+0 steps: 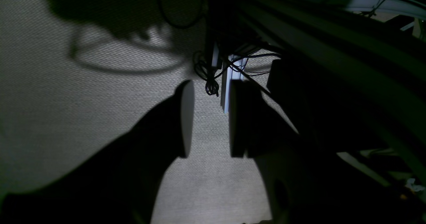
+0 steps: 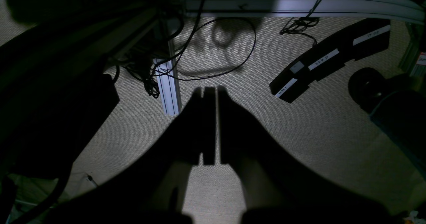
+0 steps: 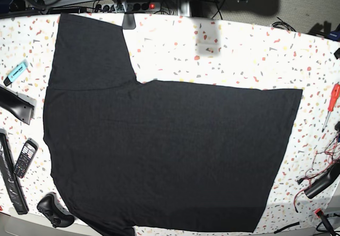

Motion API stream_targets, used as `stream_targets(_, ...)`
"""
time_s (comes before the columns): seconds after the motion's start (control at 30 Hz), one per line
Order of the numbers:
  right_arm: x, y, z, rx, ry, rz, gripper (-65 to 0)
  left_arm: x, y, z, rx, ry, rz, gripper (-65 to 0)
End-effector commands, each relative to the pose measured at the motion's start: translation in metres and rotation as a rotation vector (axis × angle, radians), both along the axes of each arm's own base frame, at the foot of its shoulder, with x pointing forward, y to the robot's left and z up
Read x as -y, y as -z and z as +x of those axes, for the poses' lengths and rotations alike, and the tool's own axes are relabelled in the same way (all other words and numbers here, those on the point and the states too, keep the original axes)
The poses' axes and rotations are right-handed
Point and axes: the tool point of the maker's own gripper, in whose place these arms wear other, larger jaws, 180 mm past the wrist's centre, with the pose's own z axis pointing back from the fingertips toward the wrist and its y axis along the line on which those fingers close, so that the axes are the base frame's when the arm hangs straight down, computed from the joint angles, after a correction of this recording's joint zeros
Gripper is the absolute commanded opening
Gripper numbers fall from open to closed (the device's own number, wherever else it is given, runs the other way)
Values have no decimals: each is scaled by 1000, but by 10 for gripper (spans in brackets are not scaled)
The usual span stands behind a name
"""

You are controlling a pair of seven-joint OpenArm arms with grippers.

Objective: Fold the T-shirt properly

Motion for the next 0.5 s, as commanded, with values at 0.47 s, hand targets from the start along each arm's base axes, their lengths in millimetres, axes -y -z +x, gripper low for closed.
stream_targets(0.47,3,-2,-1,6,-2,2,-650,-3,-1,-4,5,-2,-1,-476)
